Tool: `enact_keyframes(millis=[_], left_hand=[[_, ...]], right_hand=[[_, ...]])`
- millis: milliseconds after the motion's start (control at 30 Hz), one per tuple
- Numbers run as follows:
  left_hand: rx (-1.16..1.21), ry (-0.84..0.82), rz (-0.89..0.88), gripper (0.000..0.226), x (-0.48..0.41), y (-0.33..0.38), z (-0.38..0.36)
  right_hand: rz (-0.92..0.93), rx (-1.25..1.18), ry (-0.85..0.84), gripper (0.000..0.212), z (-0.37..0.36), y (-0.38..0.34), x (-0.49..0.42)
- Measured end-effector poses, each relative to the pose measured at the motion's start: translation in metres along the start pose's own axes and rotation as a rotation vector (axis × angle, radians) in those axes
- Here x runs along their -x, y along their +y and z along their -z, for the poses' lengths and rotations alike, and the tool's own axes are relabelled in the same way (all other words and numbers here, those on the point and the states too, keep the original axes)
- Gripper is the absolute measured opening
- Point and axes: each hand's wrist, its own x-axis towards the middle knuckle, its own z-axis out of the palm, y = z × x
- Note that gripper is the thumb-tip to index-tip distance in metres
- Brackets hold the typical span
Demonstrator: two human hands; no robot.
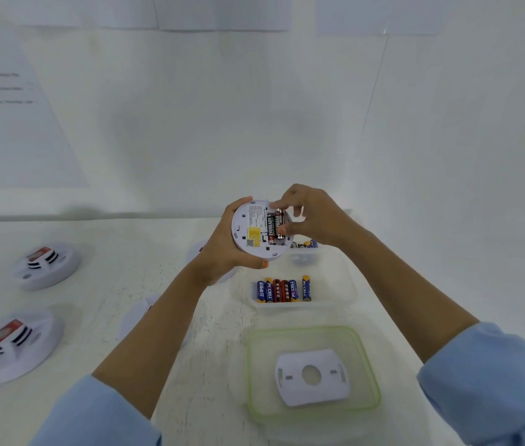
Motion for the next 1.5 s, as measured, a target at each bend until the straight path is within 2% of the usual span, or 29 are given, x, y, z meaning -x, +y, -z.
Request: enact_keyframes(millis=[200,467,567,700,767,867,933,1100,1200,1300,1500], left_hand=[[0.025,0.033,-0.034,0.099,0.006,0.001,-0.001],[0.083,0.064,-0.049,0.101,0.011,0.004,-0.006],[0.071,0.045,-0.053,0.099,0.013,0.007,-0.005],[0.083,0.005,-0.034,0.099,0.022,0.008,-0.001],[0.063,-0.023,-0.028,0.100,0.028,0.007,0.000],[0.058,-0.060,-0.009,0.102,0.039,0.008,-0.002],[0.040,-0.073,0.000,0.101,0.047,0.009,-0.005],[0.009,-0.047,0.015,0.104,0.070,0.010,-0.014],[0.005,-0.013,0.026,0.103,0.086,0.009,-0.017],[-0.004,0.019,0.034,0.101,0.102,0.012,-0.022],[-0.043,0.016,0.054,0.104,0.125,0.021,-0.031]], right_hand=[[-0.046,-0.030,0.131,0.036,-0.004,-0.009,0.014],[-0.037,0.024,0.063,0.039,-0.019,-0.014,0.030],[-0.077,-0.065,0.059,0.038,-0.022,-0.018,0.035],[-0.163,-0.230,-0.055,0.042,-0.018,-0.022,0.043],[-0.176,-0.281,-0.046,0.040,-0.016,-0.021,0.048],[-0.207,-0.514,-0.005,0.040,-0.016,-0.020,0.061],[-0.218,-0.581,-0.027,0.043,-0.015,-0.019,0.070],[-0.226,-0.385,-0.065,0.047,-0.011,-0.011,0.101],[-0.232,-0.168,-0.307,0.043,-0.014,-0.009,0.125],[-0.250,-0.001,-0.515,0.055,-0.026,-0.010,0.143],[-0.238,0.095,-0.591,0.066,-0.036,-0.010,0.153]])
